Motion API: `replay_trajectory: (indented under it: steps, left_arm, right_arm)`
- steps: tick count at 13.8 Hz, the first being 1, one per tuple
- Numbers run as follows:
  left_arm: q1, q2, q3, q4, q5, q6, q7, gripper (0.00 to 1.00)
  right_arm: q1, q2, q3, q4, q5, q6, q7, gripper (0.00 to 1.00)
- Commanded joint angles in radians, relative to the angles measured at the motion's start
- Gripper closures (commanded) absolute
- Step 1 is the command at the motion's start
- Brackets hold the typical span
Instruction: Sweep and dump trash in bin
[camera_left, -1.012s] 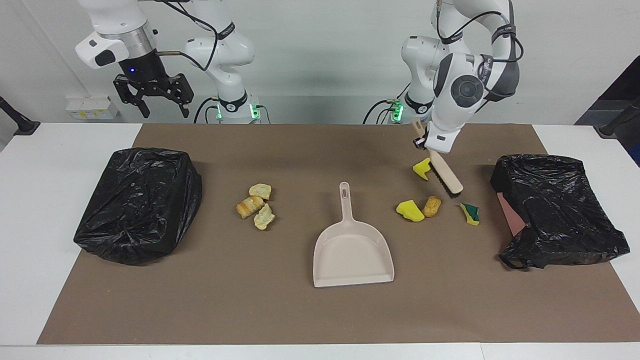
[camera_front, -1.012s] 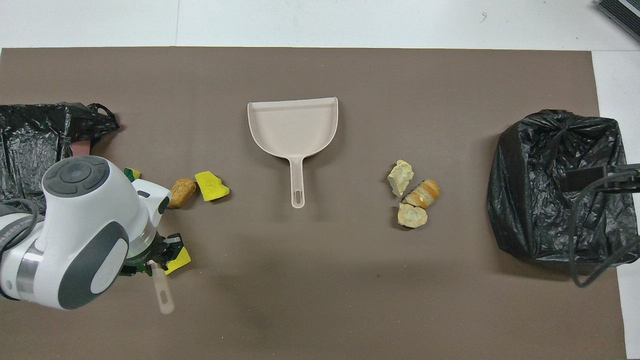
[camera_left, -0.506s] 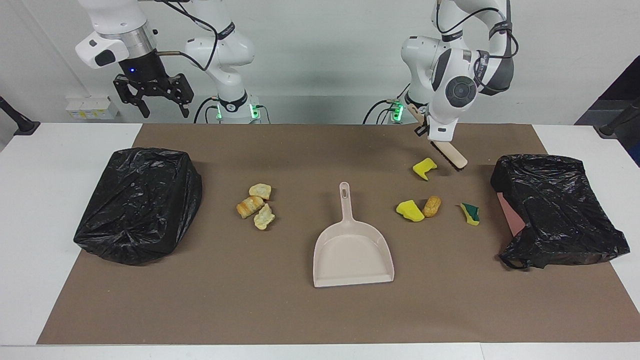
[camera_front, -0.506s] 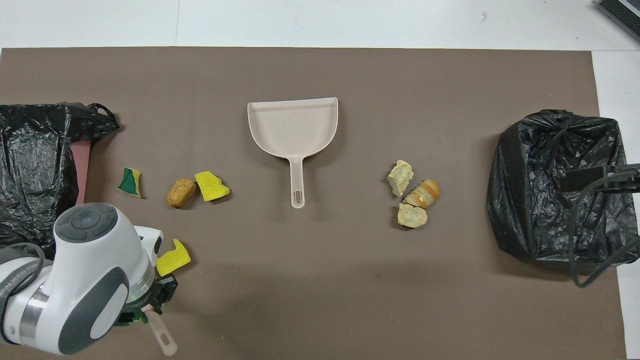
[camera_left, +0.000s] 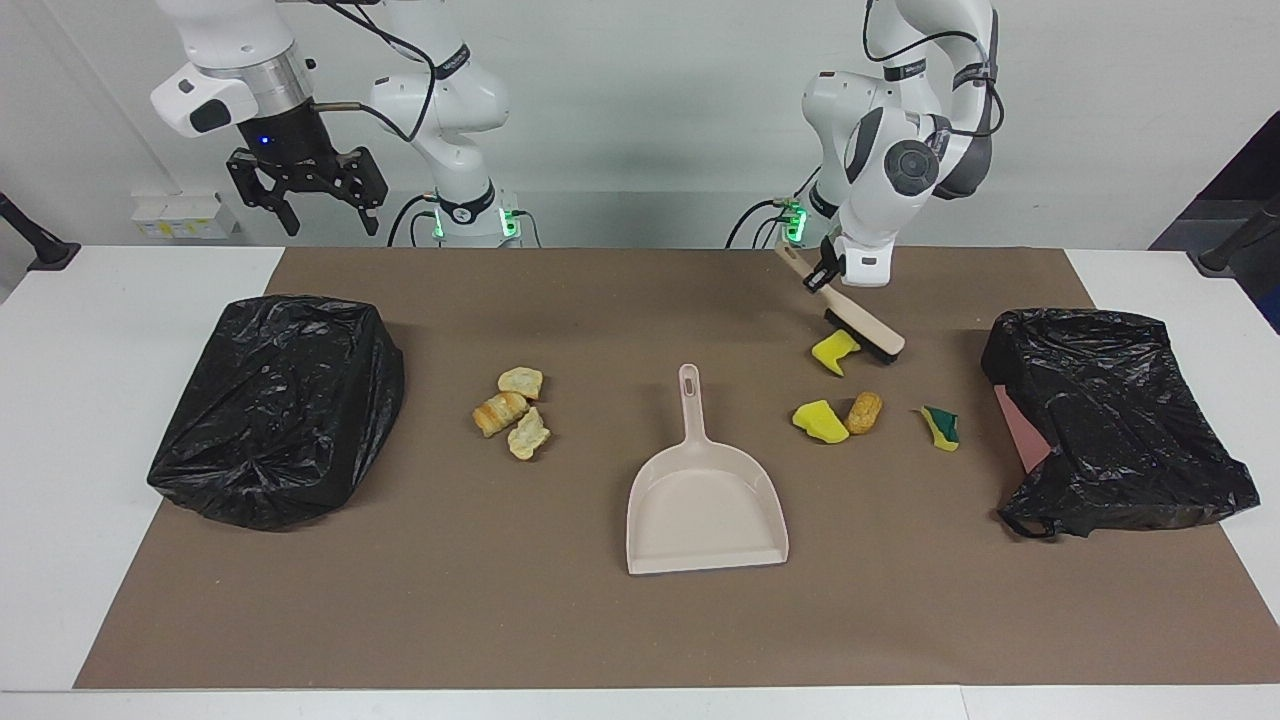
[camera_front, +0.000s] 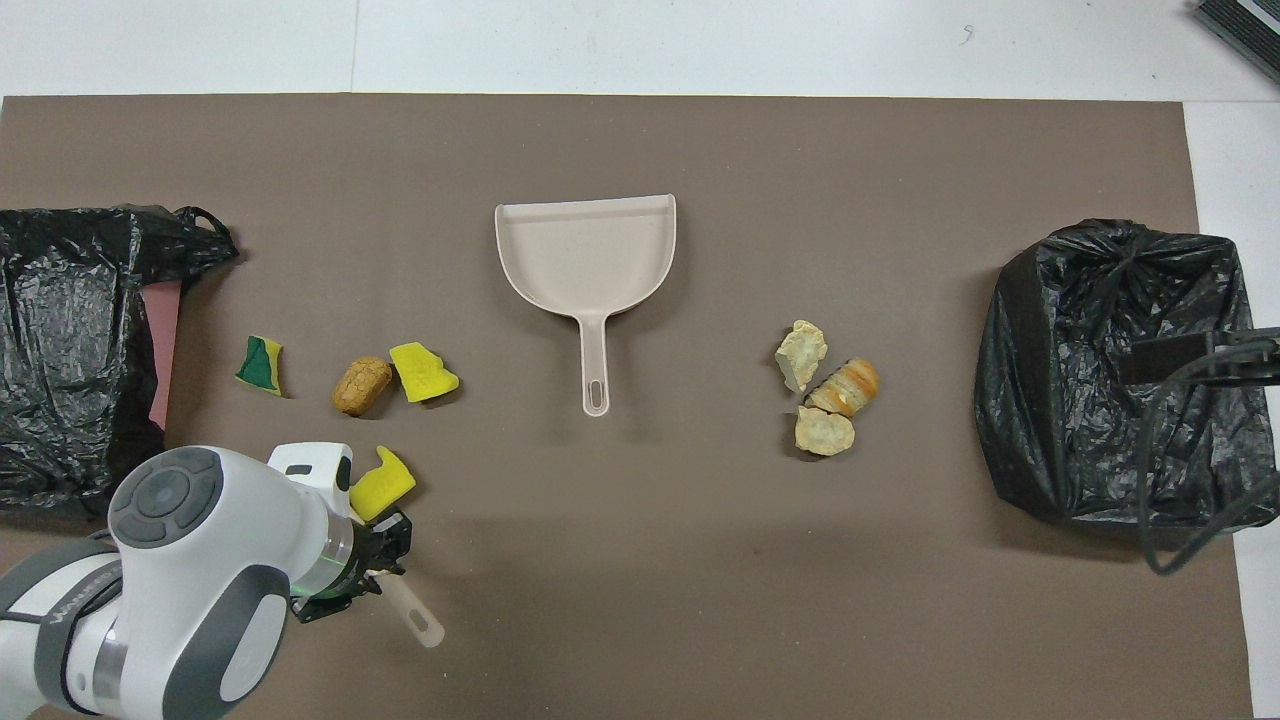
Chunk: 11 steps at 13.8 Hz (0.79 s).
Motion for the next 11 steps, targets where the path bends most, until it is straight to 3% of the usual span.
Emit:
replay_trajectory:
  steps: [1,3,5,8,11]
  left_arm:
    - [-0.028,0.121,0.009,0.097,-0.085,0.104,-0.024,1.0]
    - [-0.03,0.198,0.006,0.152,-0.125,0.18,-0.021,1.0]
    - [-0.028,0.25,0.006,0.239,-0.147,0.147,-0.024,1.0]
    - [-0.017,0.244,0.012,0.299,-0.13,0.019,-0.01,1.0]
    - [0.028,0.211,0.026,0.376,0.003,-0.129,0.042,1.0]
  right_arm:
    - [-0.012,-0.002,0.004,0.003,0.022,-0.017,-0.032,0.0]
    - [-0.007,-0.005,0.005,0.003,0.022,-0.031,-0.036,0.0]
    - [0.018,-0.011,0.028,-0.004,0.022,-0.051,-0.026,0.0]
    - [0.078,0.009,0.047,-0.042,0.023,0.01,0.017,0.0]
    - [0.166,0.085,0.048,-0.053,0.025,0.089,0.08,0.0]
